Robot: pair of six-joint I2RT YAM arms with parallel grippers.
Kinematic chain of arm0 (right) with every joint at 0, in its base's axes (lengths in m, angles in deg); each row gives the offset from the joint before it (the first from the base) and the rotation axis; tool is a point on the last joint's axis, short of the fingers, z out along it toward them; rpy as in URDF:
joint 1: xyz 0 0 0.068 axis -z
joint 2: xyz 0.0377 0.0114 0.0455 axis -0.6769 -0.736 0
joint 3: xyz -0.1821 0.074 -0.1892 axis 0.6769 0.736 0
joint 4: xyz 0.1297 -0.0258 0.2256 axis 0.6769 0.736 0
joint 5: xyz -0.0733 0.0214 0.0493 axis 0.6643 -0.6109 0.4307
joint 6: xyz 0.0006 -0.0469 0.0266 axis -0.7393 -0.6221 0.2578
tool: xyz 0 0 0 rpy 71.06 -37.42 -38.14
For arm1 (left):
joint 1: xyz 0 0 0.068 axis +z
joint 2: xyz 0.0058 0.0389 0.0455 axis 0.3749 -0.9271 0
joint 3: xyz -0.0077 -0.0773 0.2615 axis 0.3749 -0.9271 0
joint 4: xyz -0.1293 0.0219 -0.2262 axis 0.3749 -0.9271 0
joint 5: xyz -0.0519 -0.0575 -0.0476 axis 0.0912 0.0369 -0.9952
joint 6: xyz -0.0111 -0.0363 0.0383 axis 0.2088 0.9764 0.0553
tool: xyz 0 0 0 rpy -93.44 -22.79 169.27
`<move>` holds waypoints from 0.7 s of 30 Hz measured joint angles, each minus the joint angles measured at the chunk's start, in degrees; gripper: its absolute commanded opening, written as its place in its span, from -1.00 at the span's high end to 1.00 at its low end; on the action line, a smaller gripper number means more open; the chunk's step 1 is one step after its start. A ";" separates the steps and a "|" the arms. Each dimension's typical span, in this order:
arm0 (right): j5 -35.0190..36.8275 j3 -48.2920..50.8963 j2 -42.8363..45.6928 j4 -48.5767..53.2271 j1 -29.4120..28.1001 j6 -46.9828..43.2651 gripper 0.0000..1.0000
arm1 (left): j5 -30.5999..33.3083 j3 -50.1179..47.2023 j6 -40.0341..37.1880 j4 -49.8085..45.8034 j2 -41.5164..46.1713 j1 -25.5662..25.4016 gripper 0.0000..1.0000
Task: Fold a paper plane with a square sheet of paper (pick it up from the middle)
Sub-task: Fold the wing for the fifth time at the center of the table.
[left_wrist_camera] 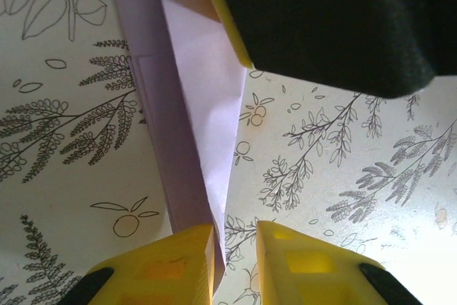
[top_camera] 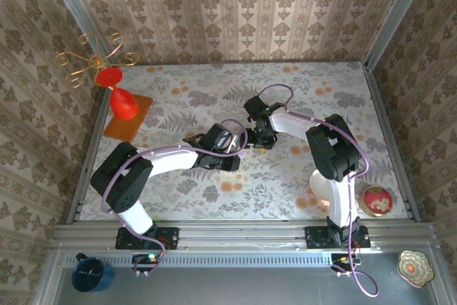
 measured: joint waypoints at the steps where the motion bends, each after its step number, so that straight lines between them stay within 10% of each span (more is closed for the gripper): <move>1: 0.00 -0.04 -0.09 0.07 0.00 0.00 -0.22 | 0.22 0.02 -0.42 -0.11 -0.17 -0.02 0.55; 21: 0.17 -0.31 -0.20 0.42 0.00 0.00 -0.20 | -1.11 -2.27 -1.60 2.49 -1.25 0.61 0.81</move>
